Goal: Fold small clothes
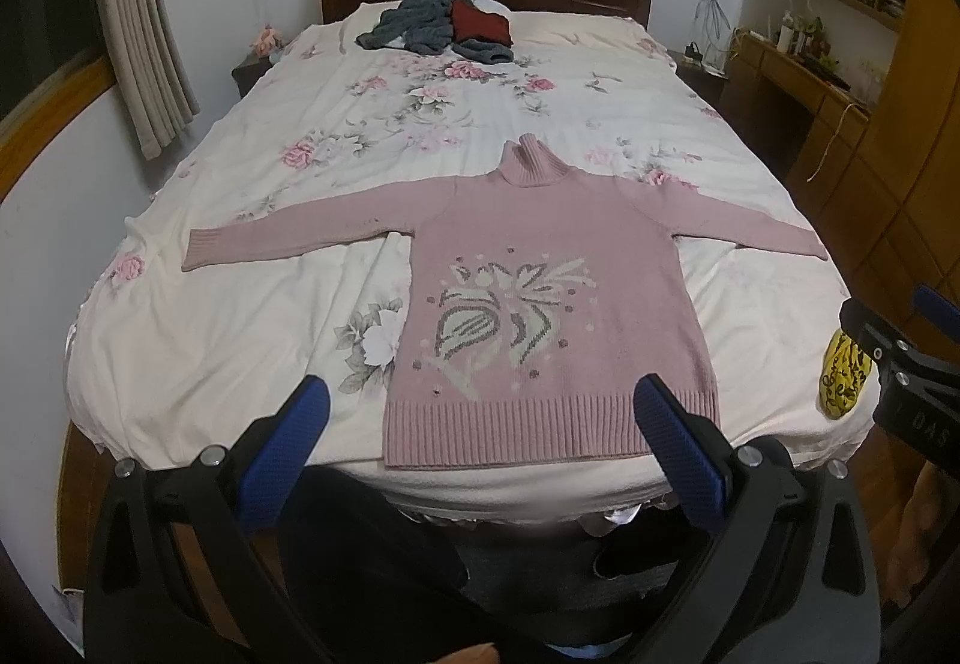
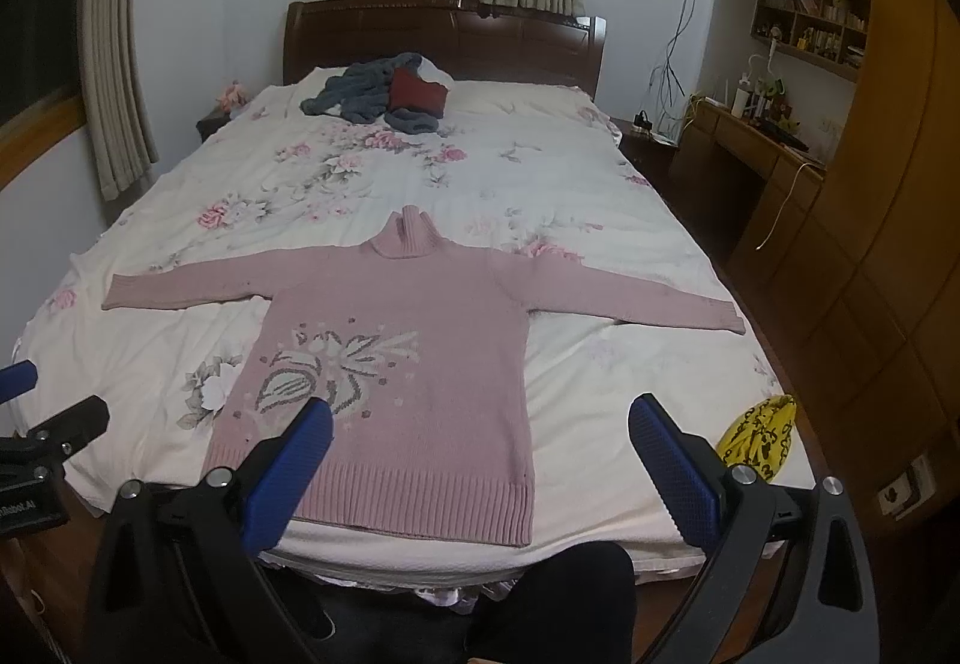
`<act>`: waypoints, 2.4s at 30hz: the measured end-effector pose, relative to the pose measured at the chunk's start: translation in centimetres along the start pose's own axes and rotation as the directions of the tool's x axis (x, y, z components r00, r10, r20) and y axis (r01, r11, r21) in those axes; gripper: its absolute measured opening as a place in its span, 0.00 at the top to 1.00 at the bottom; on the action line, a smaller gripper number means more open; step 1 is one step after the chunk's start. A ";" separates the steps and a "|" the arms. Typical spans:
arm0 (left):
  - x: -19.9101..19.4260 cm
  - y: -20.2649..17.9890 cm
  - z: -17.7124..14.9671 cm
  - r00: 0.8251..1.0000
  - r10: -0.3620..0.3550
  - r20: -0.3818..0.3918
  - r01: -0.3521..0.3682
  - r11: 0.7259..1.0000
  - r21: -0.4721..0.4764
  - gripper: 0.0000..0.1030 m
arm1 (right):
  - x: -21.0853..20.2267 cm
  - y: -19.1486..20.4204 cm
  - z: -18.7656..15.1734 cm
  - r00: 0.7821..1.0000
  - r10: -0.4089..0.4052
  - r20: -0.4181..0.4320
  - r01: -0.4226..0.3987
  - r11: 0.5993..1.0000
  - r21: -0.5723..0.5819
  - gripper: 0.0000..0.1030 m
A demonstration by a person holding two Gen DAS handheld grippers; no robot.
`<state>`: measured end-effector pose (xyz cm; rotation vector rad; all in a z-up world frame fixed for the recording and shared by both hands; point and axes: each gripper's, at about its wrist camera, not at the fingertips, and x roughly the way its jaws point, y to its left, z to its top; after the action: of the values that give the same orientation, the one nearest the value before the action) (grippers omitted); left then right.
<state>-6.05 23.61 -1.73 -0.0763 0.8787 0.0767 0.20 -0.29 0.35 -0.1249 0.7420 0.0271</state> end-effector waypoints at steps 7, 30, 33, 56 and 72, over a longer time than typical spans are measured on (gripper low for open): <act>-0.1 0.0 0.3 1.000 0.001 0.000 -0.001 1.000 -0.001 0.03 | 0.0 0.2 0.3 1.000 -0.005 0.003 0.005 1.000 -0.003 0.03; 0.1 -0.4 0.3 1.000 -0.005 -0.006 0.005 1.000 0.001 0.03 | -0.1 0.3 0.4 1.000 -0.008 0.000 0.008 1.000 -0.002 0.03; 0.2 -0.4 0.3 1.000 -0.005 -0.007 0.005 1.000 0.002 0.03 | 0.0 0.3 0.4 1.000 -0.006 -0.001 0.006 1.000 0.000 0.03; 1.7 -0.2 -0.1 0.999 -0.012 -0.032 0.012 1.000 -0.002 0.03 | 1.7 0.4 -0.5 1.000 -0.003 -0.027 0.003 1.000 -0.001 0.03; 6.8 -0.1 0.8 0.994 -0.058 -0.089 0.054 0.998 -0.038 0.03 | 5.8 -0.6 0.3 0.997 -0.050 -0.057 0.049 0.999 -0.024 0.03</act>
<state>-1.12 23.88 -6.44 -0.1387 0.9643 0.0367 4.70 -0.93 -3.27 -0.1658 0.7959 -0.0152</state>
